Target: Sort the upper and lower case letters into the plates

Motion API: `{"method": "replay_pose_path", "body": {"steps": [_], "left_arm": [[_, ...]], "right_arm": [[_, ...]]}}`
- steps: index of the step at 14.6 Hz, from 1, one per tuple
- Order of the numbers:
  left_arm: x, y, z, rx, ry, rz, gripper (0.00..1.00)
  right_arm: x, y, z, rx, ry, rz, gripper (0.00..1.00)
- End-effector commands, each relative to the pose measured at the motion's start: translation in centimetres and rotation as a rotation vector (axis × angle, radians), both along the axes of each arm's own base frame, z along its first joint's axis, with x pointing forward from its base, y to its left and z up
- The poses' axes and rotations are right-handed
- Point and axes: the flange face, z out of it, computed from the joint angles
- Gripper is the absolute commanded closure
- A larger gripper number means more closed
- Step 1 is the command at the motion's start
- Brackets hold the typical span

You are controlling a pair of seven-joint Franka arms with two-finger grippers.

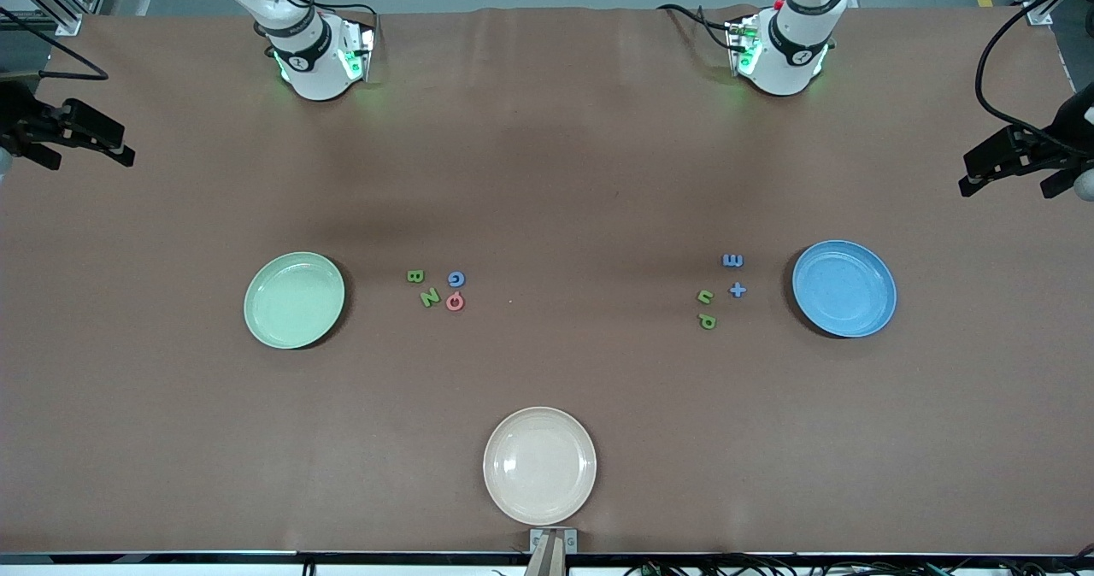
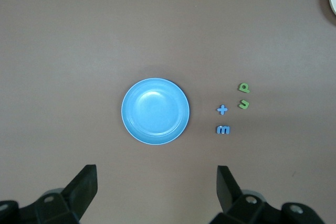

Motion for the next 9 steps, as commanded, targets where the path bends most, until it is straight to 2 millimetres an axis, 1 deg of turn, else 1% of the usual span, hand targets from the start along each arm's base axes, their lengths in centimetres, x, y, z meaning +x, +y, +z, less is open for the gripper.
{"method": "replay_pose_path", "body": {"steps": [1, 3, 6, 9], "left_arm": [[-0.74, 0.25, 0.36, -0.005, 0.007, -0.005, 0.00], [-0.77, 0.17, 0.47, -0.006, 0.007, -0.005, 0.00], [-0.79, 0.57, 0.31, -0.007, 0.012, 0.001, 0.00], [-0.71, 0.09, 0.10, -0.014, 0.024, 0.012, 0.00]], "right_arm": [[-0.70, -0.14, 0.25, 0.003, -0.023, 0.002, 0.00], [-0.70, -0.19, 0.25, -0.002, -0.023, 0.005, 0.00], [-0.59, -0.37, 0.34, -0.018, -0.032, 0.004, 0.00], [-0.66, -0.30, 0.14, -0.019, -0.023, 0.006, 0.00]]}}
